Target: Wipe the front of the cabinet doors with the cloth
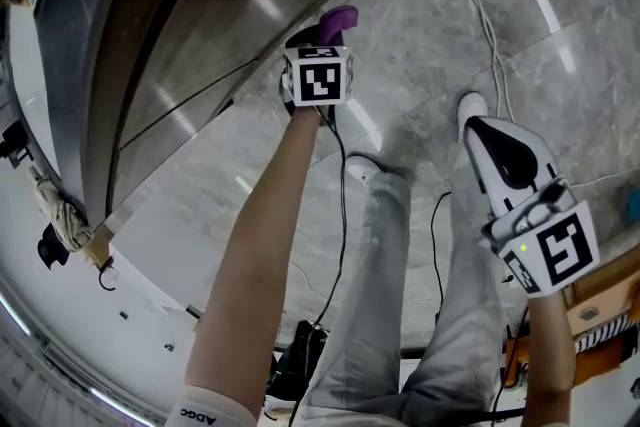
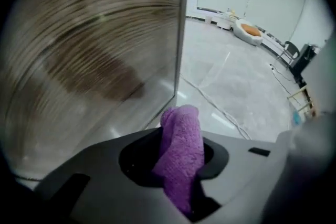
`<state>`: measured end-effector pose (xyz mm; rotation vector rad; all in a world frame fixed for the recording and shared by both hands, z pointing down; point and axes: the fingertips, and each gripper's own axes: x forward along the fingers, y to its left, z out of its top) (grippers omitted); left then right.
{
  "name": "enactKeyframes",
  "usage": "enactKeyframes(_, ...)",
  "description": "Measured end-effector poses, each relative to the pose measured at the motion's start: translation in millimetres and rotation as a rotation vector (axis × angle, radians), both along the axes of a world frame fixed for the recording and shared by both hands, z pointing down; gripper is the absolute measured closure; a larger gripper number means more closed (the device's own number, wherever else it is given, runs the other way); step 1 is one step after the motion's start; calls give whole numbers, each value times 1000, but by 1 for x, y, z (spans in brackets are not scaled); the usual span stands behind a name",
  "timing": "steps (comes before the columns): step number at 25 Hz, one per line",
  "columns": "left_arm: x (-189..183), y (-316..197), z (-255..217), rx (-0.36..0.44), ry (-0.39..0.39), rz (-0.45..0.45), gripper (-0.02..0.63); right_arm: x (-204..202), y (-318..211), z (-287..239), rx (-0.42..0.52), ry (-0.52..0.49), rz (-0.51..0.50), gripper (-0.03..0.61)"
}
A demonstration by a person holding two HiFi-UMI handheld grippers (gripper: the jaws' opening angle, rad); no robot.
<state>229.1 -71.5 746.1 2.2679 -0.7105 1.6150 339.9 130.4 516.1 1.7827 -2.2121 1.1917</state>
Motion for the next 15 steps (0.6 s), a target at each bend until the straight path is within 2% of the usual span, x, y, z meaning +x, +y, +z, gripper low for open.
enactKeyframes(4, 82, -7, 19, 21, 55, 64, 520, 57, 25, 16, -18, 60, 65, 551)
enactKeyframes(7, 103, -22, 34, 56, 47, 49, 520, 91, 54, 43, -57, 95, 152, 552)
enactKeyframes(11, 90, -38, 54, 80, 8, 17, 520, 105, 81, 69, -100, 109, 251, 552)
enactKeyframes(15, 38, -57, 55, 86, -32, -97, 520, 77, 102, 86, -130, 114, 217, 552)
